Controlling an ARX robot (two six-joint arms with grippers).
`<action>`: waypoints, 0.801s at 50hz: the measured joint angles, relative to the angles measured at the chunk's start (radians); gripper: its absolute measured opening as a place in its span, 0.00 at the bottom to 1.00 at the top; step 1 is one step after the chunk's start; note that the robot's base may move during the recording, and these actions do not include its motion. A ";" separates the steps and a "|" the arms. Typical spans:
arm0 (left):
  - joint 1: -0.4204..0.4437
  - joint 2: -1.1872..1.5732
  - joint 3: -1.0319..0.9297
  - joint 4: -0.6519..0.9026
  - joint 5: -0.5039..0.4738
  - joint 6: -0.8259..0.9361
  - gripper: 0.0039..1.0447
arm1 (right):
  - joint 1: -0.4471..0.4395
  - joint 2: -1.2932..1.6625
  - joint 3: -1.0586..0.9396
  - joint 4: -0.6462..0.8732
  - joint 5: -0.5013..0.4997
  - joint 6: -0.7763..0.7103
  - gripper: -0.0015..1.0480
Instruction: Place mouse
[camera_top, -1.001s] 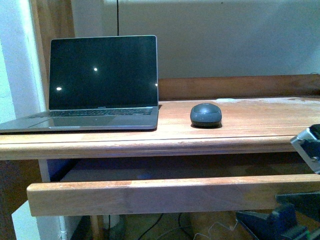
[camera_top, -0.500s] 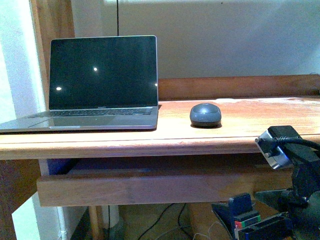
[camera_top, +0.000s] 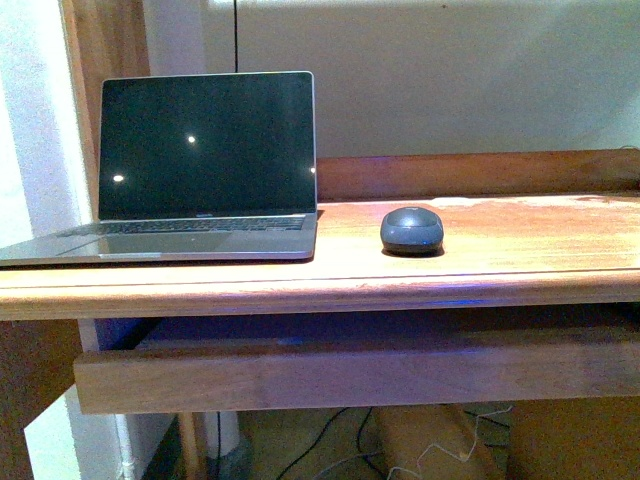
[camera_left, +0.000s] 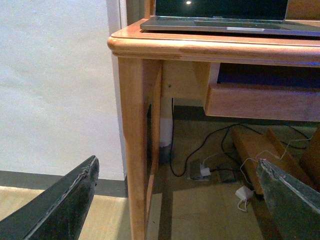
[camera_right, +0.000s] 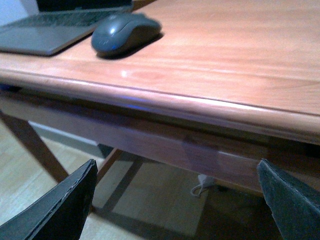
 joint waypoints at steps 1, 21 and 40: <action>0.000 0.000 0.000 0.000 0.000 0.000 0.93 | -0.022 -0.017 -0.002 -0.003 0.006 0.010 0.93; 0.000 0.000 0.000 0.000 0.000 0.000 0.93 | -0.236 -0.288 -0.159 -0.083 0.156 0.132 0.93; 0.000 0.000 0.000 0.000 0.000 0.000 0.93 | -0.080 -0.471 -0.370 0.036 0.461 0.001 0.30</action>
